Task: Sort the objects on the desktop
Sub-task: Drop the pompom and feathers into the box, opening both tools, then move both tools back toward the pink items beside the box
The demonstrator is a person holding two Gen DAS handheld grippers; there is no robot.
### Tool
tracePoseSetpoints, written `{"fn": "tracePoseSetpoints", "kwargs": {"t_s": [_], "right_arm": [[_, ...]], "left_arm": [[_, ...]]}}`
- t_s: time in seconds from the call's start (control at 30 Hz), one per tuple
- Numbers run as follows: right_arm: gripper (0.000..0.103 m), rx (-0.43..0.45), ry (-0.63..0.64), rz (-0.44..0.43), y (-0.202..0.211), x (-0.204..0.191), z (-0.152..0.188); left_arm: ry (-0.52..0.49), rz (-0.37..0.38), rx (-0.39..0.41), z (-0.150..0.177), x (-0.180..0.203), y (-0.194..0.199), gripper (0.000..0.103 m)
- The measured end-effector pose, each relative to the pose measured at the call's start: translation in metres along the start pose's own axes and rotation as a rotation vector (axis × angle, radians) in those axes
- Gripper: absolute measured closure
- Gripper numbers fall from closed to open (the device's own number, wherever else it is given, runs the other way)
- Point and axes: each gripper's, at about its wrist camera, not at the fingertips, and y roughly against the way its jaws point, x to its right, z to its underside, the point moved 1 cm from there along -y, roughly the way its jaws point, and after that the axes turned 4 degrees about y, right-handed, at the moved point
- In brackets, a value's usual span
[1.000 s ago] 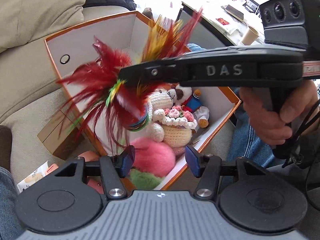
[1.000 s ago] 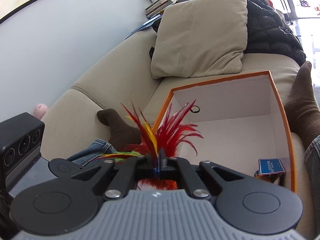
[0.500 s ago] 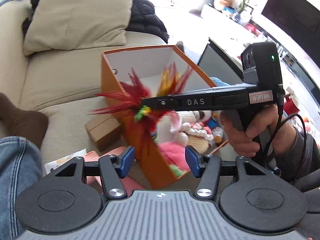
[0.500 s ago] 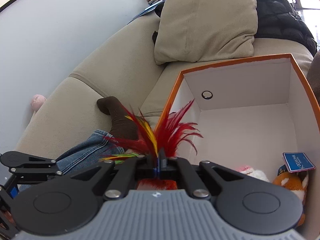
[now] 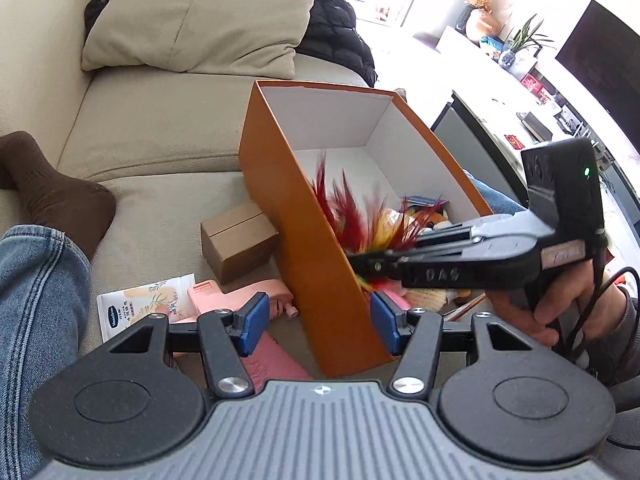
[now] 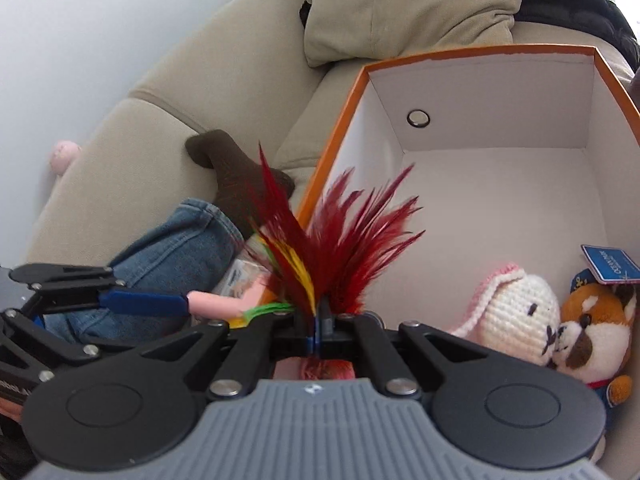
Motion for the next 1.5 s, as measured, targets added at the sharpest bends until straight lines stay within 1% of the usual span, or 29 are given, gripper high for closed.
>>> {"fn": "tracePoseSetpoints", "kwargs": {"t_s": [0.03,0.1,0.17,0.3,0.37,0.43,0.53,0.57,0.63,0.73,0.83,0.97,1.1,1.13,1.3,1.33,1.5], "right_arm": [[0.102,-0.014,0.018,0.023,-0.002,-0.002,0.002],[0.101,-0.02,0.021,0.019,-0.002,-0.003,0.004],[0.094,-0.008,0.031,0.036,0.001,-0.004,0.005],[0.091,0.013,0.081,0.088,0.005,-0.008,0.004],[0.081,0.021,0.083,0.092,0.007,-0.008,0.004],[0.075,0.027,0.093,0.109,0.009,-0.008,0.005],[0.074,0.046,0.128,0.135,0.013,-0.013,0.007],[0.07,0.053,0.138,0.143,0.016,-0.014,0.007],[0.066,0.075,0.161,0.166,0.023,-0.019,0.008],[0.064,0.104,0.187,0.193,0.032,-0.024,0.009],[0.064,0.123,0.184,0.204,0.04,-0.026,0.008],[0.063,0.161,0.2,0.201,0.048,-0.037,0.007],[0.062,0.205,0.257,0.189,0.052,-0.055,0.006],[0.059,0.214,0.275,0.184,0.053,-0.06,0.005],[0.056,0.227,0.335,0.169,0.048,-0.08,0.001],[0.054,0.226,0.346,0.171,0.047,-0.083,0.0],[0.051,0.234,0.412,0.169,0.04,-0.1,-0.004]], "left_arm": [[0.002,-0.002,0.003,0.001,0.0,0.0,0.038],[0.005,-0.007,0.008,0.003,0.001,-0.001,0.038],[0.01,-0.024,0.013,0.005,0.0,-0.001,0.038],[0.027,-0.06,0.024,0.009,-0.002,-0.002,0.038],[0.038,-0.077,0.028,0.011,-0.003,-0.001,0.038],[0.052,-0.093,0.039,0.013,-0.005,0.001,0.038],[0.072,-0.109,0.058,0.016,-0.007,0.007,0.038],[0.078,-0.108,0.064,0.017,-0.008,0.009,0.038],[0.091,-0.11,0.072,0.019,-0.01,0.012,0.038],[0.108,-0.121,0.082,0.021,-0.014,0.016,0.038],[0.124,-0.133,0.098,0.023,-0.017,0.021,0.038],[0.139,-0.15,0.131,0.026,-0.022,0.03,0.038],[0.149,-0.17,0.164,0.03,-0.027,0.041,0.038],[0.151,-0.177,0.171,0.031,-0.028,0.044,0.038],[0.156,-0.218,0.205,0.035,-0.038,0.056,0.038],[0.155,-0.222,0.21,0.036,-0.039,0.058,0.038],[0.173,-0.239,0.244,0.041,-0.052,0.067,0.038]]}}
